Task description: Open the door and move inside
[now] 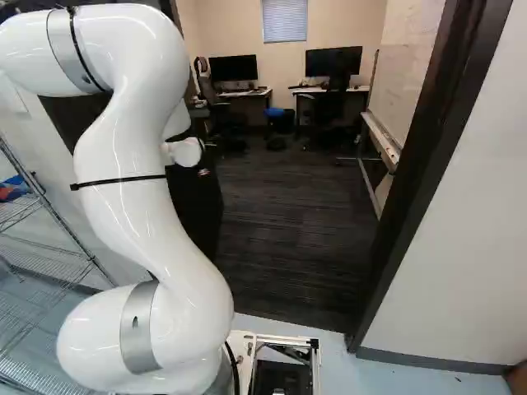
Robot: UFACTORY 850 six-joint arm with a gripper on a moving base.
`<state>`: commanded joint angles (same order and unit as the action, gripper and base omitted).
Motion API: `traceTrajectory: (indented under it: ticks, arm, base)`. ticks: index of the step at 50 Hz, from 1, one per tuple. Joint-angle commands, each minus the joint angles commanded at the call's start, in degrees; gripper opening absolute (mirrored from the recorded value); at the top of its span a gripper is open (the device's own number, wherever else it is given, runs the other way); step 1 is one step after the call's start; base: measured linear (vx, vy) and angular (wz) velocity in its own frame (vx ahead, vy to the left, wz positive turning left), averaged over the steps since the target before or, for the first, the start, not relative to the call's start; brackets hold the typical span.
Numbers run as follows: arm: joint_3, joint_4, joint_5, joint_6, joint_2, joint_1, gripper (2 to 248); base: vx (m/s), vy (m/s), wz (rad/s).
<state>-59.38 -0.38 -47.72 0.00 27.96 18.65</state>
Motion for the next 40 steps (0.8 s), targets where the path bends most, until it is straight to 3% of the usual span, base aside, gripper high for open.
traceTrajectory:
  ticks: [40]
  arm:
    - [5.7, 0.0, 0.0, 0.0, -4.5, -5.5, 247]
  base:
    - [0.0, 0.0, 0.0]
